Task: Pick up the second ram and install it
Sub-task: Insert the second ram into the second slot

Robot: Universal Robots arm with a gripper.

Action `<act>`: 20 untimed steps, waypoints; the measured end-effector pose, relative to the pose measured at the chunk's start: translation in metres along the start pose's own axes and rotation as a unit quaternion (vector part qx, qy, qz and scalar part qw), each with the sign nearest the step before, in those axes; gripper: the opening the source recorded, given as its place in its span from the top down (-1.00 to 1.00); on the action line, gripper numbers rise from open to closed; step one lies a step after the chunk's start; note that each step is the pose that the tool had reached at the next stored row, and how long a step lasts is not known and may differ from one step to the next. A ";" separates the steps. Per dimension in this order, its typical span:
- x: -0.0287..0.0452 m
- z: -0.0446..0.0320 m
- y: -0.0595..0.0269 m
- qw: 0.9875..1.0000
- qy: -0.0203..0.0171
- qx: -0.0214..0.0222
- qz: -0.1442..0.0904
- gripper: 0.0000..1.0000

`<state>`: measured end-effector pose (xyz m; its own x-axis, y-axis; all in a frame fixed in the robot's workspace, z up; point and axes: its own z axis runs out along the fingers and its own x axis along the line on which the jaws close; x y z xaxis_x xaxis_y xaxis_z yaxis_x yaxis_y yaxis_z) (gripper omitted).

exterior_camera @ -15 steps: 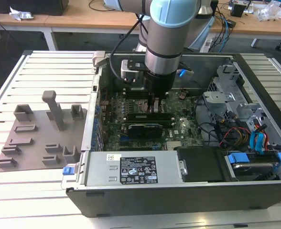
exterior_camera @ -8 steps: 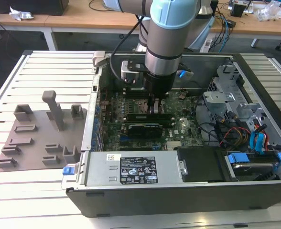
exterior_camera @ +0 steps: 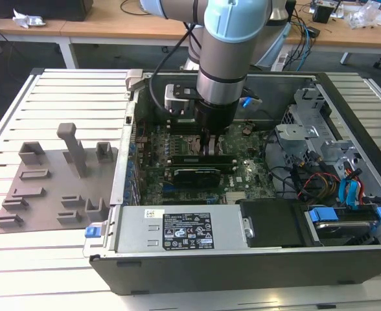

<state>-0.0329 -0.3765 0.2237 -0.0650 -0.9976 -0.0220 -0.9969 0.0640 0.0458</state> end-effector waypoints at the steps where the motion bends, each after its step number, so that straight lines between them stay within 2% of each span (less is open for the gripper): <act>1: 0.0001 0.0015 -0.0001 1.000 0.000 0.000 0.000 0.73; 7: 0.0001 0.0031 -0.0001 1.000 0.000 0.000 0.000 0.71; 8: 0.0000 0.0027 -0.0001 1.000 0.000 0.000 0.000 0.58; 9: -0.0005 -0.0072 0.0003 1.000 0.000 0.000 0.000 0.58; 11: -0.0066 -0.0311 0.0018 1.000 0.002 0.000 0.000 0.62; 13: -0.0089 -0.0441 0.0025 1.000 0.003 0.000 0.000 0.80; 20: -0.0089 -0.0445 0.0025 1.000 0.003 0.000 0.000 0.80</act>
<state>-0.0329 -0.3686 0.2684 -0.0650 -0.9978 -0.0161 -0.9969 0.0642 0.0454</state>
